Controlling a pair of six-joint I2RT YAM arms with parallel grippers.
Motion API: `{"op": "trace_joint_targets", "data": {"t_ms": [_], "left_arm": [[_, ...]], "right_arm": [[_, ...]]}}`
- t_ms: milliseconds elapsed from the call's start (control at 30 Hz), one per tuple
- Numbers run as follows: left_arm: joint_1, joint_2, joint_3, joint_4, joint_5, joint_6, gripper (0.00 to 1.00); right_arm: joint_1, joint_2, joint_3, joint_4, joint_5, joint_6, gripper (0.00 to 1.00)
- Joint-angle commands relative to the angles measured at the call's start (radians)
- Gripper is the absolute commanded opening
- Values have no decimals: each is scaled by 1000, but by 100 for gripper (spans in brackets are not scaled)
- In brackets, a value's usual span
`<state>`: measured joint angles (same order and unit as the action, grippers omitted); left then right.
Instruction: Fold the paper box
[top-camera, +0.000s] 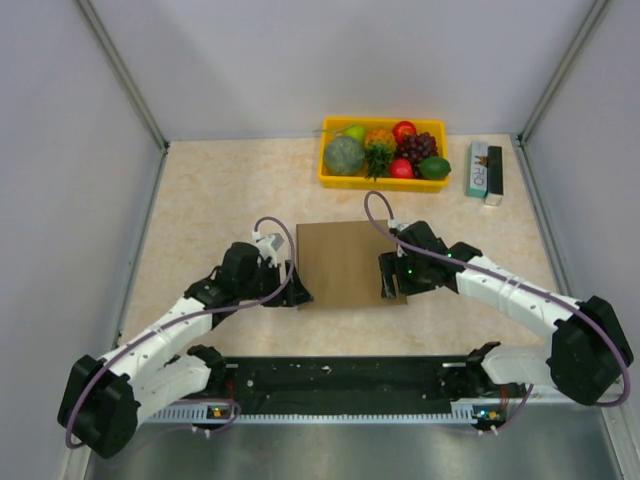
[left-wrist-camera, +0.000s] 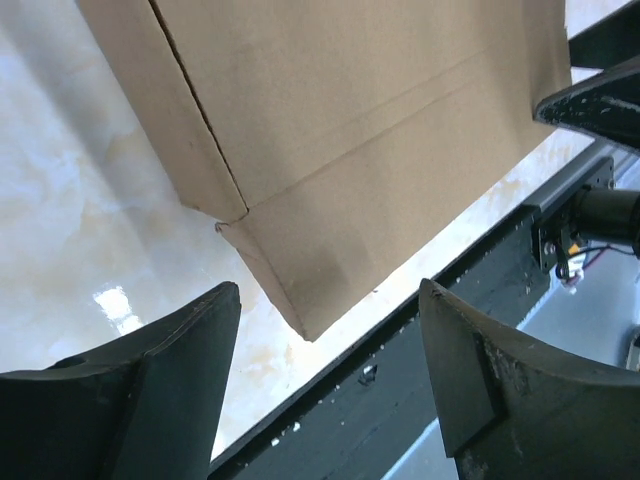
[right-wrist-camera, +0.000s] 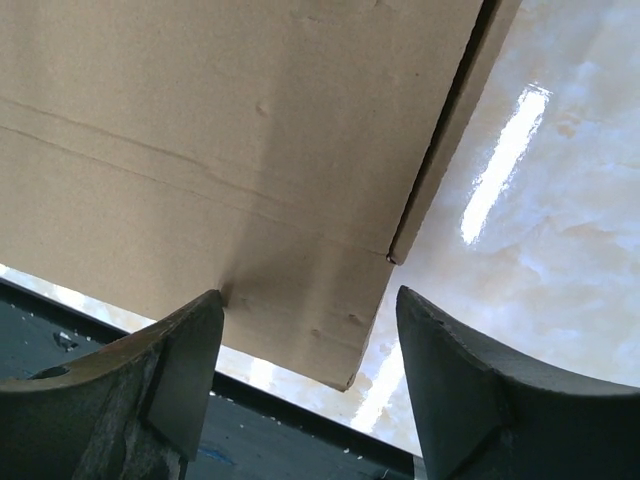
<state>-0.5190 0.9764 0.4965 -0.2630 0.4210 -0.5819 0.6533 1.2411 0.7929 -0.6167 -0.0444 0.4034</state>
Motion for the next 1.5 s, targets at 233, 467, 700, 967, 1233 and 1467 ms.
{"op": "trace_joint_targets", "data": {"t_ms": [233, 467, 700, 967, 1233, 1467], "left_arm": [[-4, -65, -46, 85, -84, -1, 75], [-3, -2, -30, 116, -45, 11, 79], [-3, 27, -36, 137, -54, 17, 73], [-3, 21, -38, 121, -57, 17, 73], [5, -142, -38, 73, -165, 17, 87], [117, -104, -59, 186, -107, -9, 90]], "right_arm": [[-90, -74, -32, 69, -100, 2, 66], [-90, -95, -67, 87, -143, 17, 59], [-90, -92, -93, 113, -126, 17, 52], [-89, -88, -113, 135, -84, 23, 53], [-104, -235, -107, 146, -81, 35, 78], [-266, -243, -167, 300, -214, 40, 88]]}}
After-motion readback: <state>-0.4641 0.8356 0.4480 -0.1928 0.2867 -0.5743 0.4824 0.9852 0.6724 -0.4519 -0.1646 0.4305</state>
